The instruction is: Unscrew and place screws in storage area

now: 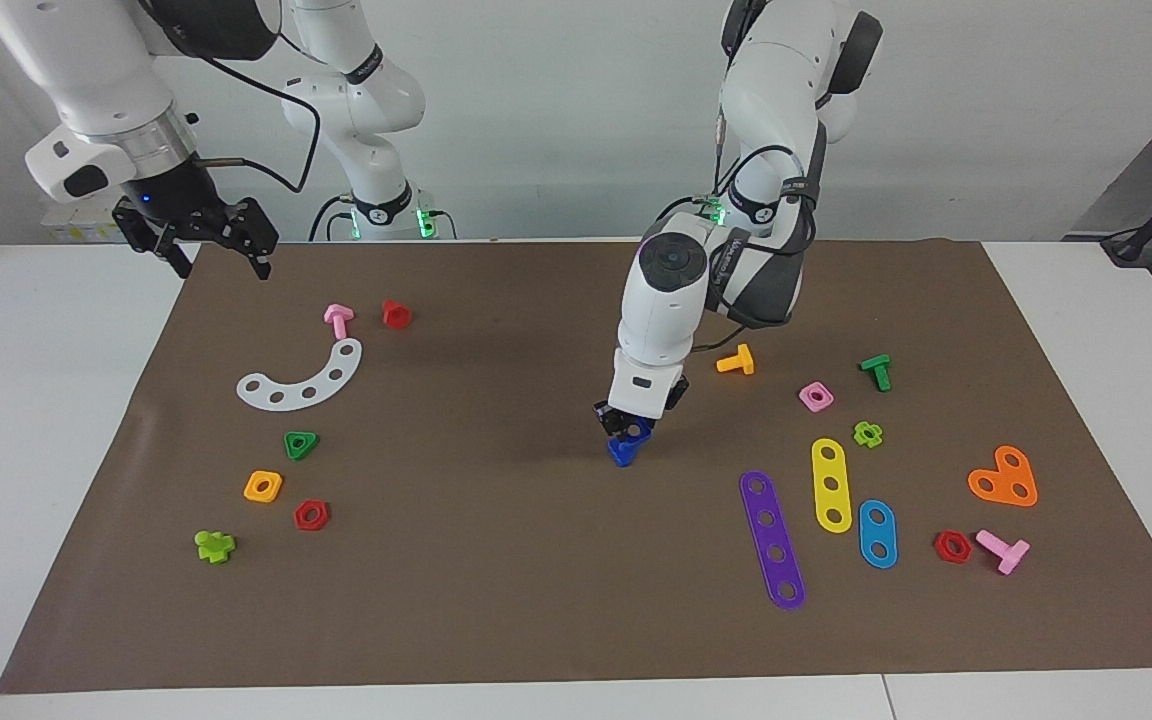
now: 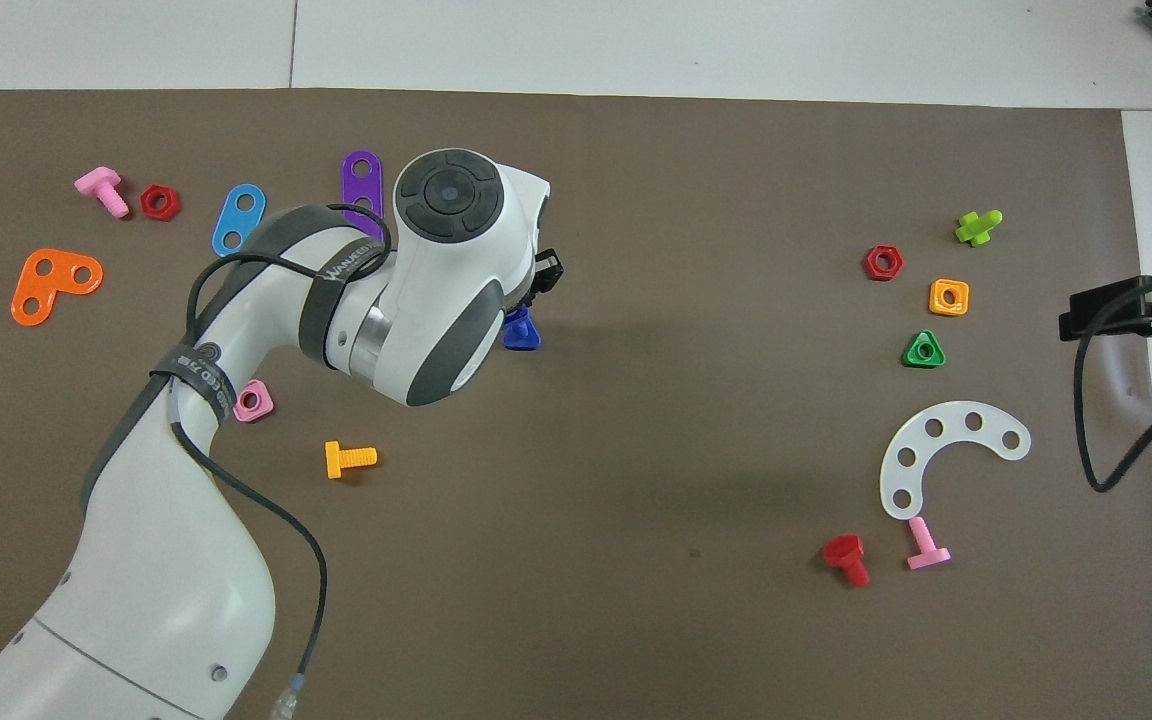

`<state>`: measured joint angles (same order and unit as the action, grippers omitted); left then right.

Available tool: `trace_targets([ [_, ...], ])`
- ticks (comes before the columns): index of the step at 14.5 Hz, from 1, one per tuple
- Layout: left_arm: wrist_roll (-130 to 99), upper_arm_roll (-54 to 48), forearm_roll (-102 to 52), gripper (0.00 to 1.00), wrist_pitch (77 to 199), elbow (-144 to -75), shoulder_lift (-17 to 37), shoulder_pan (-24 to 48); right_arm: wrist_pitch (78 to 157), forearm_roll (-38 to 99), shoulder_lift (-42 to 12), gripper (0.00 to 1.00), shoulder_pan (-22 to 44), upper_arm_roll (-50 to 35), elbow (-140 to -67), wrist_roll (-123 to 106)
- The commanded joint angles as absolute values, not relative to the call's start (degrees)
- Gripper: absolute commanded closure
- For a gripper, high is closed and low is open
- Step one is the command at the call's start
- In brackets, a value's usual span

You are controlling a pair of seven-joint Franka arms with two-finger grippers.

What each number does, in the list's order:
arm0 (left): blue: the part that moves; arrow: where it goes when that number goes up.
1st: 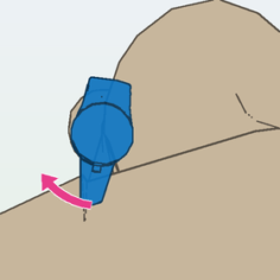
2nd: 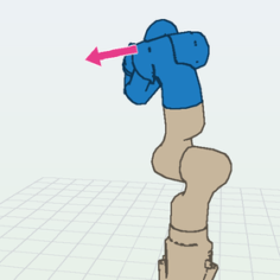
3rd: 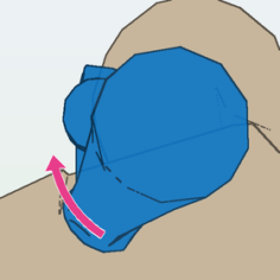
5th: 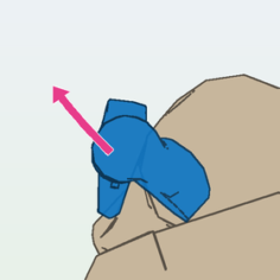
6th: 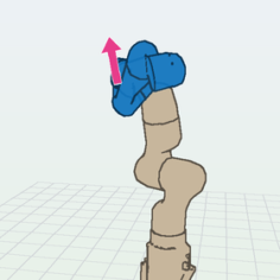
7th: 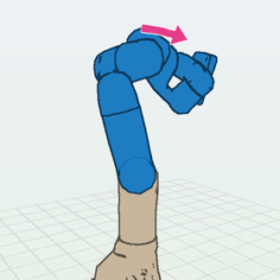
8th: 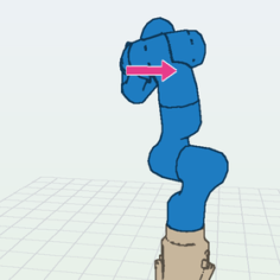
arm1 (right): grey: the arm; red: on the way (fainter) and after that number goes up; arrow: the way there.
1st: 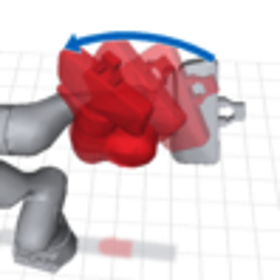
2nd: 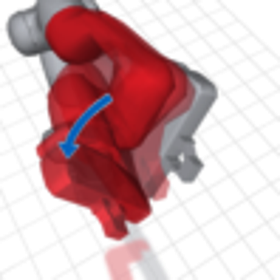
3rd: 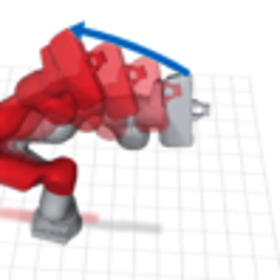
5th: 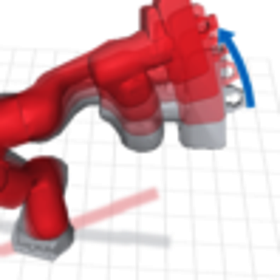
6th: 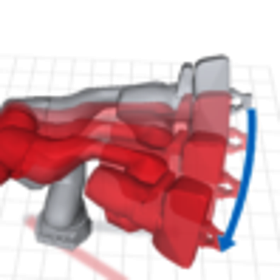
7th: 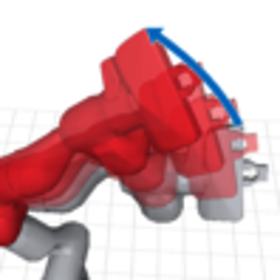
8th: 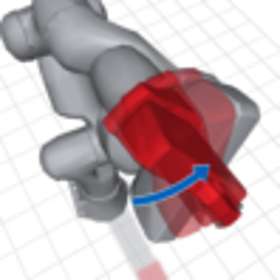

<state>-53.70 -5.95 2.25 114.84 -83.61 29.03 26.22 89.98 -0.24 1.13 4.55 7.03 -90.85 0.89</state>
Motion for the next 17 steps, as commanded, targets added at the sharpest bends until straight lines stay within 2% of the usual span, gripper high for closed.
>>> trace_targets([
  [1,-45.0,-6.2,-0.1,0.71,112.4,-84.4,26.8,21.9,90.8,0.5,2.5,0.00,3.6,6.2,-92.5,0.5],
  [3,-36.6,-6.2,-0.9,0.71,112.2,-89.1,23.2,17.9,91.0,0.4,1.6,0.00,4.6,6.2,-91.9,0.6],
  [6,-25.3,-6.0,-1.0,0.71,113.0,-96.7,19.7,12.9,96.5,0.5,-2.0,0.00,12.0,6.2,-91.3,6.5],
  [7,-21.3,-6.0,-1.0,0.71,113.9,-99.0,18.9,11.5,97.4,-0.1,-5.2,0.00,14.9,6.2,-89.8,11.9],
  [10,-13.5,-6.0,-1.0,0.70,119.0,-105.1,17.1,8.2,100.0,-0.3,-18.5,0.00,23.8,6.2,-79.1,26.3],
  [13,-13.1,-6.0,-1.0,0.64,128.1,-112.9,15.1,8.2,104.0,-0.6,-27.8,0.00,31.0,6.2,-73.1,32.5],
  [15,-13.0,-6.0,-1.0,0.50,132.1,-115.6,14.5,8.2,107.1,-0.4,-33.4,0.00,33.4,6.1,-68.8,40.2],
  [17,-13.0,-6.0,-1.0,0.17,131.9,-115.8,14.3,8.5,109.6,-0.5,-40.4,0.00,36.6,6.1,-63.3,44.6],
])
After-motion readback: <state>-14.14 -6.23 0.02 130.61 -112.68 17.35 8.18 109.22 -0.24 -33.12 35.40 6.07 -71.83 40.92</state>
